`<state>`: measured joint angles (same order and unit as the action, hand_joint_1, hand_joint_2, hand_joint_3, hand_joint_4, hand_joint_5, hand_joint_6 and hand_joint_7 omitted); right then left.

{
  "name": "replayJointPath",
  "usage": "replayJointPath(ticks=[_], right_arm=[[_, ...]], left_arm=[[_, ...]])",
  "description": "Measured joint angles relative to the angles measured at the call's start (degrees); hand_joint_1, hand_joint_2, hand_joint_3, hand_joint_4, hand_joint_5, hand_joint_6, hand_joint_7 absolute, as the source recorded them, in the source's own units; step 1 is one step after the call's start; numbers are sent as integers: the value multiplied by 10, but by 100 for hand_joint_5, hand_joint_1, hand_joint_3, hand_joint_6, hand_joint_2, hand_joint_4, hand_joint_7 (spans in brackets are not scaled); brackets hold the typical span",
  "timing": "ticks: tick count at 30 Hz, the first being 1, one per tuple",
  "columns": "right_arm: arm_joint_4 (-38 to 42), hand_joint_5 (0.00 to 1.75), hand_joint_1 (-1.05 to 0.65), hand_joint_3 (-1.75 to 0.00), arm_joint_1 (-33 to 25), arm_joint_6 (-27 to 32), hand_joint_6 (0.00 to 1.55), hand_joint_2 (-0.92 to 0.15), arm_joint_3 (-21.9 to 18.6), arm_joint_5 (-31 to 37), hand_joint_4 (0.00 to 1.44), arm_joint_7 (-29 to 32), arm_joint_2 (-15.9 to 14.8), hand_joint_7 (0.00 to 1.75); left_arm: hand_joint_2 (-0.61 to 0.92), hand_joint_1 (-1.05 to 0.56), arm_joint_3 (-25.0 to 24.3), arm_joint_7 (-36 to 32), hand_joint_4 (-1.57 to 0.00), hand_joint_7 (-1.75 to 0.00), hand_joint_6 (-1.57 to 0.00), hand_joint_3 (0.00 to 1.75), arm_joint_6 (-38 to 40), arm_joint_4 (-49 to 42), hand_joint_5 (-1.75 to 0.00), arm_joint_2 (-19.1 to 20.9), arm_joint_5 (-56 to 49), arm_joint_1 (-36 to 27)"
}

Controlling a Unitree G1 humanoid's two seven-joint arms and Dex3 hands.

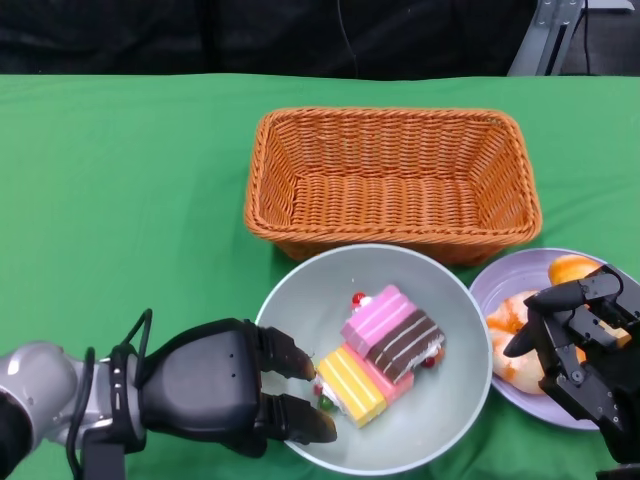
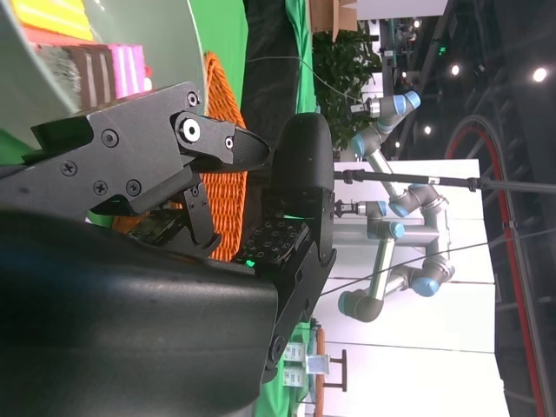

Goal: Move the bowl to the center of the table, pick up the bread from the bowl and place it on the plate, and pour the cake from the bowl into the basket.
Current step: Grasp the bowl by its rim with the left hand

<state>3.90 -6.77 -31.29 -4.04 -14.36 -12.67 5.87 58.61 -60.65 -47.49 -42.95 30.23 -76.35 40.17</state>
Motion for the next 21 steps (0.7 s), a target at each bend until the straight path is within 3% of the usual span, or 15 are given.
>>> replayJointPath(ticks=[4, 11, 19, 20, 21], right_arm=[[2, 148, -10, -63, 0, -8, 80, -78, 0, 5, 80, 3, 0, 104], [13, 148, -10, -62, 1, -9, 79, -78, 0, 6, 78, 2, 0, 104], [20, 148, -8, -66, 4, -27, 80, -78, -2, 19, 78, 14, 0, 106], [20, 147, -8, -66, 4, -27, 81, -78, -2, 19, 78, 14, 0, 106], [20, 148, -8, -67, 4, -27, 80, -77, -2, 20, 78, 15, 0, 106]], left_arm=[[79, -38, 11, -18, -104, -4, -98, 0, -8, -39, -3, -20, -2, -1], [76, -31, 23, -91, -126, -9, -125, 0, -25, -104, -10, -56, -3, 4], [78, -33, 34, -128, -132, -7, -130, 0, -28, -132, -15, -68, -2, 11], [78, -32, 34, -132, -131, -6, -131, 0, -28, -134, -20, -69, -2, 11], [78, -30, 34, -136, -116, -5, -133, 0, -27, -135, -55, -69, -2, 11]])
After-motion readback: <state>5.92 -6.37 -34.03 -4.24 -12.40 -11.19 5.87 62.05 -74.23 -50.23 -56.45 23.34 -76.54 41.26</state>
